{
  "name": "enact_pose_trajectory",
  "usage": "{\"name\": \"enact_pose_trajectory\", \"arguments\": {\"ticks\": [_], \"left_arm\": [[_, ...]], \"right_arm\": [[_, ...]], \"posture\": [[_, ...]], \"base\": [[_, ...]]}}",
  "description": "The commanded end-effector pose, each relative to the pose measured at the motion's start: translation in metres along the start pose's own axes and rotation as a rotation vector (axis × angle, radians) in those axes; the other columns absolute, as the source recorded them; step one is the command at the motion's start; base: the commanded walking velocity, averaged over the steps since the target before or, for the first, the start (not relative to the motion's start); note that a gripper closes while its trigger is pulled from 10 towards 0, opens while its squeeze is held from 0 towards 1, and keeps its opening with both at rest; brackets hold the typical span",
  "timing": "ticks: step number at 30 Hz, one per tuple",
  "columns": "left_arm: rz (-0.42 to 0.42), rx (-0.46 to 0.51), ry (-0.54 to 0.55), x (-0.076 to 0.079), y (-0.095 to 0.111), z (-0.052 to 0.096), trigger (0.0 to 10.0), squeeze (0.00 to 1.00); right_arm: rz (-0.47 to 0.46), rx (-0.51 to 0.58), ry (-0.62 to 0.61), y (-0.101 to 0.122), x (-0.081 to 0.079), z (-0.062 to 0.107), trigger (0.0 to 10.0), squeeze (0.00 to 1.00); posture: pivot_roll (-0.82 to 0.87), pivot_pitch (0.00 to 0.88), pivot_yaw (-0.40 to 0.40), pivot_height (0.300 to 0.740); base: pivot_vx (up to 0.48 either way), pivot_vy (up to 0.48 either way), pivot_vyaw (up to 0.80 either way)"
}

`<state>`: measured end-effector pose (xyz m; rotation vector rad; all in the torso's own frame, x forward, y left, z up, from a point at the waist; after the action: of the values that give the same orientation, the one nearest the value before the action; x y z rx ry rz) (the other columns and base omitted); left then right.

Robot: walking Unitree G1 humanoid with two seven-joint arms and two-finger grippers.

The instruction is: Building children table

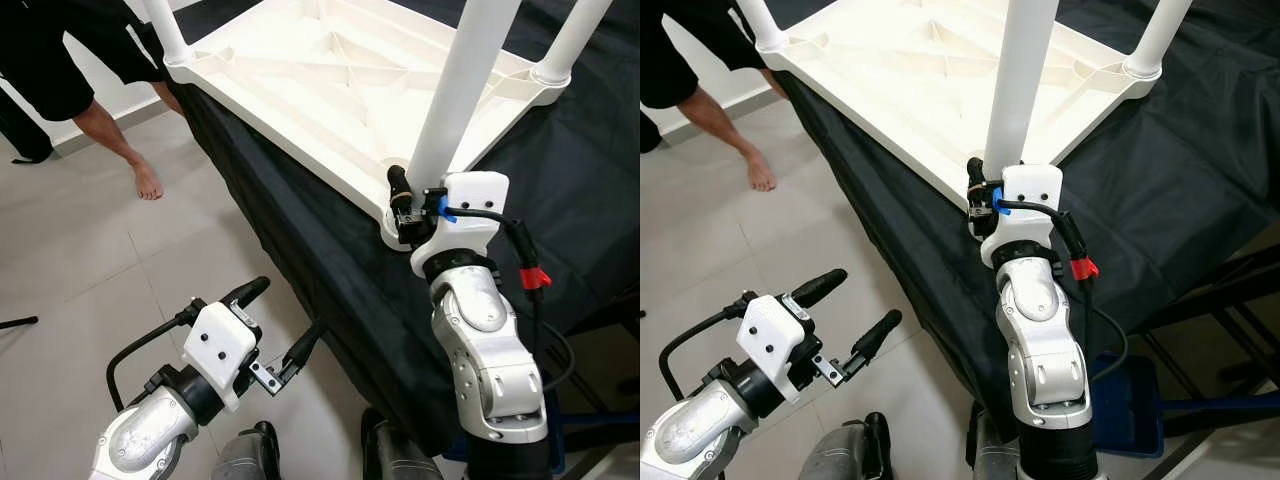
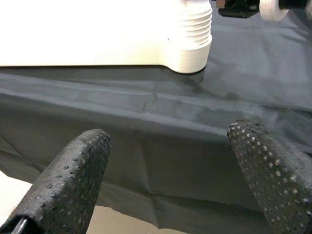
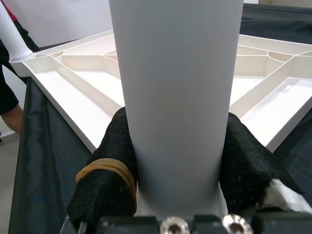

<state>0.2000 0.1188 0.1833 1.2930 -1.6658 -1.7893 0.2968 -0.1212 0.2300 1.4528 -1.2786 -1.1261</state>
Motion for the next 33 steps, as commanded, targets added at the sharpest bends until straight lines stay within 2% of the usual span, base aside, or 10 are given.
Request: {"name": "enact_pose_trajectory", "arguments": {"ticks": [1,2,3,4,5,10,11,12,13,33], "left_arm": [[-0.002,-0.024,-0.004,0.000,-0.005,0.003,10.0,0.00],[-0.002,-0.024,-0.003,0.000,-0.005,0.003,10.0,0.00],[-0.002,-0.024,-0.003,0.000,-0.005,0.003,10.0,0.00],[-0.002,-0.024,-0.003,0.000,-0.005,0.003,10.0,0.00],[-0.002,-0.024,-0.003,0.000,-0.005,0.003,10.0,0.00],[-0.002,-0.024,-0.004,0.001,-0.005,0.003,10.0,0.00],[-0.002,-0.024,-0.004,0.001,-0.005,0.003,10.0,0.00],[-0.002,-0.024,-0.004,0.001,-0.005,0.003,10.0,0.00],[-0.002,-0.024,-0.004,0.000,-0.005,0.002,10.0,0.00],[0.000,-0.020,-0.007,0.002,-0.005,0.002,10.0,0.00]], "right_arm": [[0.016,-0.155,-0.046,-0.033,0.009,0.007,10.0,0.07],[0.017,-0.151,-0.044,-0.033,0.009,0.007,10.0,0.07],[0.021,-0.144,-0.042,-0.031,0.009,0.008,10.0,0.87],[0.021,-0.144,-0.042,-0.031,0.009,0.008,10.0,0.87],[0.022,-0.141,-0.041,-0.031,0.009,0.008,10.0,1.00],[0.024,-0.129,-0.014,-0.029,0.007,0.009,10.0,1.00],[0.024,-0.126,0.002,-0.028,0.006,0.009,10.0,0.80],[0.024,-0.126,0.002,-0.028,0.006,0.009,10.0,0.80],[0.026,-0.120,0.011,-0.026,0.006,0.008,10.0,0.00],[0.023,-0.037,0.219,-0.003,0.014,-0.008,10.0,0.00]], "posture": [[0.08,0.328,0.033,0.740],[0.08,0.328,0.033,0.740],[0.08,0.327,0.033,0.740],[0.08,0.327,0.033,0.740],[0.08,0.327,0.033,0.740],[0.08,0.326,0.033,0.740],[0.07,0.326,0.033,0.740],[0.07,0.326,0.033,0.740],[0.07,0.325,0.033,0.740],[0.07,0.320,0.034,0.740]], "base": [[0.000,0.000,0.00],[0.000,0.000,0.00],[0.000,0.000,0.00],[0.000,0.000,0.00],[0.000,0.000,0.00],[0.000,0.000,0.00],[0.000,0.000,0.00],[0.000,0.000,0.00],[0.000,0.000,0.00],[0.000,0.000,0.00]]}}
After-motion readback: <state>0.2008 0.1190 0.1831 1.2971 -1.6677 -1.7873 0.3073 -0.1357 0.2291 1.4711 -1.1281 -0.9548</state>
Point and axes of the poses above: a point about 5 cm out from each wrist's last joint towards the gripper, its own z axis pointing back from the gripper into the wrist, its own y axis along the axis of the wrist's last joint, x = y × z, the point moved 1 cm from there along -z, pointing out of the wrist towards the gripper, and after that the axes turned 7 degrees about -z, right-handed, at the moved point
